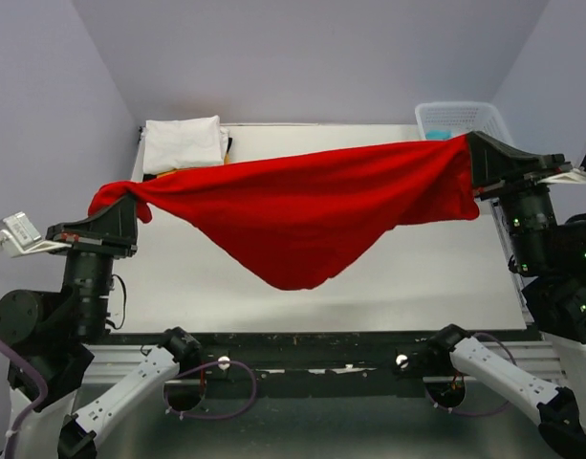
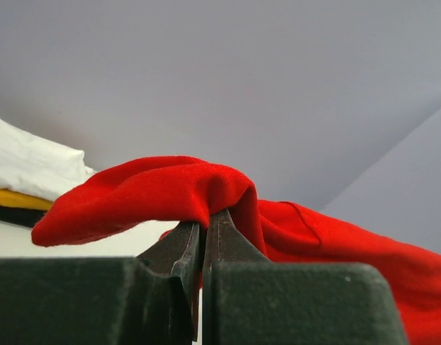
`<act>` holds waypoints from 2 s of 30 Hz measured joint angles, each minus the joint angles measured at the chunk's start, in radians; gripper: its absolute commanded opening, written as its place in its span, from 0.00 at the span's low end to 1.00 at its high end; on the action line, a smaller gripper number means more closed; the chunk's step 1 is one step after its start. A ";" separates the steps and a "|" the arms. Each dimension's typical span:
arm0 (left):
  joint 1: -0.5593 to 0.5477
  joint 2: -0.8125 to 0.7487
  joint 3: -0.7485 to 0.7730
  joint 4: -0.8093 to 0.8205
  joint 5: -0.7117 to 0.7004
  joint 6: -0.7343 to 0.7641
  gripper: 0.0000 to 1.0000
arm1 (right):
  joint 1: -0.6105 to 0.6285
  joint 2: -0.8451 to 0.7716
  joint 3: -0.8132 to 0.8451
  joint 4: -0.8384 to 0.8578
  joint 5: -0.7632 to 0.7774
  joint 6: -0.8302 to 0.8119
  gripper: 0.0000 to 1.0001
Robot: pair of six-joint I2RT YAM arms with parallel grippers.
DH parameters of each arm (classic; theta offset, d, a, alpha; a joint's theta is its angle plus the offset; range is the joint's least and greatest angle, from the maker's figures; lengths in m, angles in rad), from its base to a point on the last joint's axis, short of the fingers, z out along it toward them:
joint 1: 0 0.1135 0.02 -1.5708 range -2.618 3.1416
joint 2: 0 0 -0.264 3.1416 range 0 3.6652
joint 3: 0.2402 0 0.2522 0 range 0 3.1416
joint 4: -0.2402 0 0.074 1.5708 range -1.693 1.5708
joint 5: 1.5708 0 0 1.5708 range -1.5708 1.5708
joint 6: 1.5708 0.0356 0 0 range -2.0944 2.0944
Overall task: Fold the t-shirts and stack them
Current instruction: Flatten out the tshirt
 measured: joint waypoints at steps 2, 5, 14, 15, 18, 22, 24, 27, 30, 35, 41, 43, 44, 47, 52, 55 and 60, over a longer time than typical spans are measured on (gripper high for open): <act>0.000 0.026 -0.009 0.000 -0.018 0.006 0.00 | 0.000 -0.007 -0.019 -0.007 0.016 0.025 0.04; 0.002 0.116 -0.026 0.001 -0.083 0.010 0.00 | 0.000 0.026 -0.060 -0.073 0.078 0.091 0.10; 0.347 0.762 -0.103 0.010 0.068 -0.046 0.99 | -0.008 0.439 -0.312 -0.240 0.285 0.318 0.95; 0.371 0.836 -0.092 0.000 0.102 -0.053 0.99 | -0.012 0.512 -0.318 -0.255 0.293 0.336 1.00; 0.418 1.052 -0.014 -0.060 0.192 -0.074 0.99 | -0.027 0.669 -0.311 -0.297 0.349 0.370 1.00; 0.389 1.070 0.014 -0.100 0.260 -0.079 0.99 | -0.034 0.710 -0.300 -0.325 0.400 0.428 1.00; 0.356 1.006 -0.003 -0.097 0.285 -0.082 0.99 | -0.036 0.689 -0.305 -0.311 0.406 0.445 1.00; 0.275 0.846 -0.096 -0.077 0.317 -0.091 0.99 | -0.042 0.619 -0.358 -0.272 0.405 0.472 1.00; 0.137 0.681 -0.244 -0.068 0.329 -0.127 0.98 | -0.043 0.547 -0.427 -0.240 0.399 0.498 1.00; -0.105 0.501 -0.516 -0.127 0.366 -0.245 0.99 | -0.049 0.488 -0.516 -0.203 0.377 0.532 1.00; -0.470 0.491 -0.610 -0.241 0.368 -0.399 0.99 | -0.051 0.486 -0.545 -0.174 0.344 0.546 1.00; -0.550 0.539 -0.608 -0.259 0.369 -0.442 0.97 | -0.051 0.487 -0.550 -0.164 0.336 0.548 1.00; -0.577 0.570 -0.608 -0.267 0.369 -0.455 0.96 | -0.051 0.488 -0.552 -0.162 0.332 0.549 1.00; -0.623 0.675 -0.601 -0.269 0.369 -0.480 0.88 | -0.053 0.497 -0.558 -0.156 0.323 0.549 1.00; -0.638 0.858 -0.572 -0.252 0.366 -0.502 0.73 | -0.053 0.501 -0.574 -0.155 0.320 0.552 1.00; -0.639 0.917 -0.566 -0.246 0.354 -0.518 0.61 | -0.053 0.501 -0.581 -0.154 0.320 0.552 1.00; -0.640 1.008 -0.513 -0.303 0.311 -0.554 0.26 | -0.053 0.495 -0.596 -0.153 0.320 0.555 1.00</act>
